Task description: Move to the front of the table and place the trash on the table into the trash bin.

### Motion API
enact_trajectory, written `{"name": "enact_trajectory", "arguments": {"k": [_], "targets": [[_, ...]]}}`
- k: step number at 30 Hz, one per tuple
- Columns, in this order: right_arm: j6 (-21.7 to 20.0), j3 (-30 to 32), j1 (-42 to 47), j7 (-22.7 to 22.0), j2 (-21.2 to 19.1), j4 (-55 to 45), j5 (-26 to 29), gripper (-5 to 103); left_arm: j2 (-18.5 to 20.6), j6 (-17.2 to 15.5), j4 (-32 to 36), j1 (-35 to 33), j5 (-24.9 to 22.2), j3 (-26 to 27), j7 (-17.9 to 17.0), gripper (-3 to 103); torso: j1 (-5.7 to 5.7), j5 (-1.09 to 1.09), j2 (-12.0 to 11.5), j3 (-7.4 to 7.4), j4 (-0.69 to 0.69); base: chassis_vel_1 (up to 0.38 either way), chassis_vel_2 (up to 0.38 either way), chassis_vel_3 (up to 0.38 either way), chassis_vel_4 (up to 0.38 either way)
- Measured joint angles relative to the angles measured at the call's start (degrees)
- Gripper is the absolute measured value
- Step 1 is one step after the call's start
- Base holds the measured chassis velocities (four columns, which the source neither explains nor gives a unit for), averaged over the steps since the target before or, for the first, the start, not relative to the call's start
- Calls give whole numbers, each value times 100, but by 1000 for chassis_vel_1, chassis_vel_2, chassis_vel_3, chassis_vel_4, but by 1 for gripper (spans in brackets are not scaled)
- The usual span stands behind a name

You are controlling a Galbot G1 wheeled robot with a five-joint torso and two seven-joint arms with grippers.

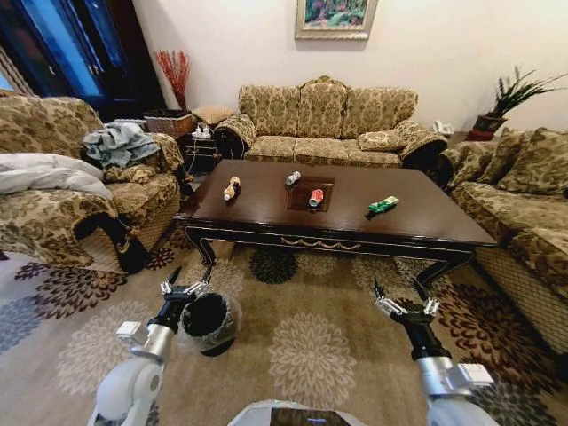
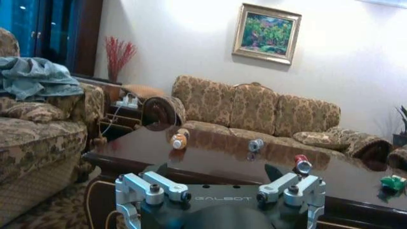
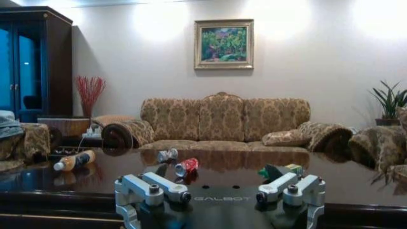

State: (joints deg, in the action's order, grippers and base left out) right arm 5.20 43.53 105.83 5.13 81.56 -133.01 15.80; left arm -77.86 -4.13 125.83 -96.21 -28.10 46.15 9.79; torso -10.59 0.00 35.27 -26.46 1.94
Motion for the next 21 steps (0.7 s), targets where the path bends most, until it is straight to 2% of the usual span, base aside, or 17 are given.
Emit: {"name": "enact_trajectory", "arguments": {"k": [17,21], "targets": [[87,18,34,-36,52,48,-53,100,-14,-28,-1,-24,-93,-52,173,100,0,0,0,0,0,0,0,0,0],[12,9,-27,-69,41,49,-51,100,-9,-125,31,48,-65,-10,138,100,0,0,0,0,0,0,0,0,0]]}}
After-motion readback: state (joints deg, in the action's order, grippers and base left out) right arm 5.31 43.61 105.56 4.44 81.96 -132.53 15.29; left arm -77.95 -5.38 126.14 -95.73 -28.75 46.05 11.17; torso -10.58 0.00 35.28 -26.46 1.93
